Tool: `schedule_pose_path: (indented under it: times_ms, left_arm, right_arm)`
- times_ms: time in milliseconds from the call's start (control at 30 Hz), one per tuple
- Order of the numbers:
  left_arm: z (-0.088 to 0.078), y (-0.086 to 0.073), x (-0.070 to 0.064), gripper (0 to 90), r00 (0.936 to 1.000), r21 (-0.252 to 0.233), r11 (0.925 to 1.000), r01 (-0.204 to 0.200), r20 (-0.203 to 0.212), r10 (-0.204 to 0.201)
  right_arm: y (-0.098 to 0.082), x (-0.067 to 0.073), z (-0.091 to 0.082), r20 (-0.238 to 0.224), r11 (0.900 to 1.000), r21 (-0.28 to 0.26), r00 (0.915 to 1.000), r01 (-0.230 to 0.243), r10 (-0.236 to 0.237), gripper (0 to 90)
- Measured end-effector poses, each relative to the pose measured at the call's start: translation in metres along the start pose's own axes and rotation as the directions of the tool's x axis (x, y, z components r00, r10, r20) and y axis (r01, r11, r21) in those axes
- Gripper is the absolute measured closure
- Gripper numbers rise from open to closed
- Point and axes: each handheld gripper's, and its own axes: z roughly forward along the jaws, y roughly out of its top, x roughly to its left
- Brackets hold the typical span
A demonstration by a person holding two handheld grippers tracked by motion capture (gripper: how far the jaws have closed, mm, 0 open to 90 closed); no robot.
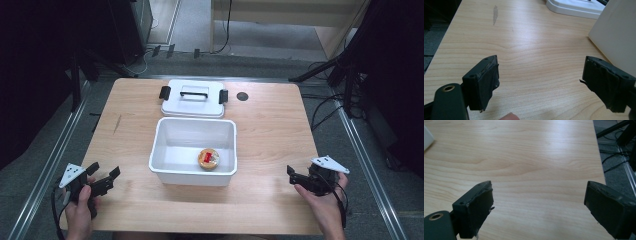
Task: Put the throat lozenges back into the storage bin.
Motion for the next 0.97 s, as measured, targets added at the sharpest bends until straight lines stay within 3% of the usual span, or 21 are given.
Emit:
schedule_pose_path:
  times_ms: [267,533,967]
  left_arm:
    - [0.000,0.000,0.000,14.6,1.0000,0.000,1.0000,0.000,0.000,0.000]
    - [0.000,0.000,0.000,14.6,1.0000,0.000,1.0000,0.000,-0.002,0.000]
    - [0.000,0.000,0.000,14.5,1.0000,0.004,1.0000,-0.005,-0.003,0.005]
  right_arm:
    - [-0.017,-0.016,-0.014,0.025,1.000,-0.017,0.9996,-0.013,0.014,9.2]
    - [-0.027,-0.023,-0.022,0.036,1.000,-0.027,0.9993,-0.004,0.005,9.2]
    - [-0.055,-0.036,-0.029,0.041,0.996,-0.057,0.9968,-0.067,0.069,9.2]
